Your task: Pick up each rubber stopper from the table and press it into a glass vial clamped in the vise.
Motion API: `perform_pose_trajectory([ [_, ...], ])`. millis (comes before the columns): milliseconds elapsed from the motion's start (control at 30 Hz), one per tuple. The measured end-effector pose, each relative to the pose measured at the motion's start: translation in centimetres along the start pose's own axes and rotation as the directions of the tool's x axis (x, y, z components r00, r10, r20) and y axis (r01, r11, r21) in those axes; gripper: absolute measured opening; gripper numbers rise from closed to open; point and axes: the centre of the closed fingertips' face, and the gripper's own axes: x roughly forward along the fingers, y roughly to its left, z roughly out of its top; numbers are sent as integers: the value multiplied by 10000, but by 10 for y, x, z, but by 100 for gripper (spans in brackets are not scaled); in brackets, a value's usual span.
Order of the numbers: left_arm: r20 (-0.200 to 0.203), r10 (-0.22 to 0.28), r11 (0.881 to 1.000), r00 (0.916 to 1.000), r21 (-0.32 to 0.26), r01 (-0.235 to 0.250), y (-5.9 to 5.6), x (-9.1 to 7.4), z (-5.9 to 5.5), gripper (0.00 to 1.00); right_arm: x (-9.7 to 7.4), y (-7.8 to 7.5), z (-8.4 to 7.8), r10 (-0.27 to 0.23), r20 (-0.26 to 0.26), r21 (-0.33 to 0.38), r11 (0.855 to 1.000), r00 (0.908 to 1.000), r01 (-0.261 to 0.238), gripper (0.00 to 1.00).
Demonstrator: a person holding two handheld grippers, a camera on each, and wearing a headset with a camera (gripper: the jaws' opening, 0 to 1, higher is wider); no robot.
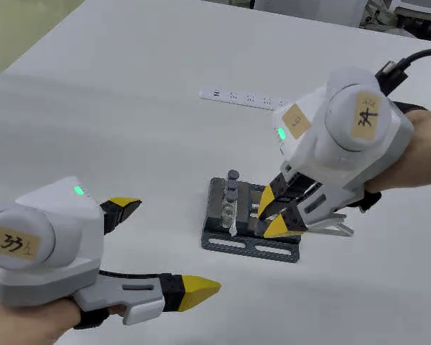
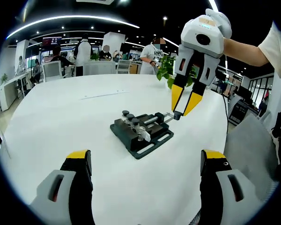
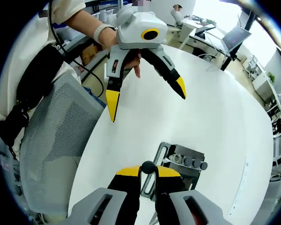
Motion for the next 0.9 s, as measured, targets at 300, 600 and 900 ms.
perform_pose_trajectory([
  [300, -61, 154, 9998, 9999, -88, -154, 8, 0, -5, 96, 11, -31, -4, 21, -342, -765, 9971, 9994, -47, 5],
  [600, -66, 186, 9998, 9998, -81, -187, 10, 2, -4, 95, 19, -52, -10, -107, -820, -1767, 9843, 9966, -40, 5],
  [900, -56, 230, 9996, 9997, -152, -231, 13, 3, -4, 94, 36, -57, -13, -96, -1005, -2801, 9598, 9949, -190, 5],
])
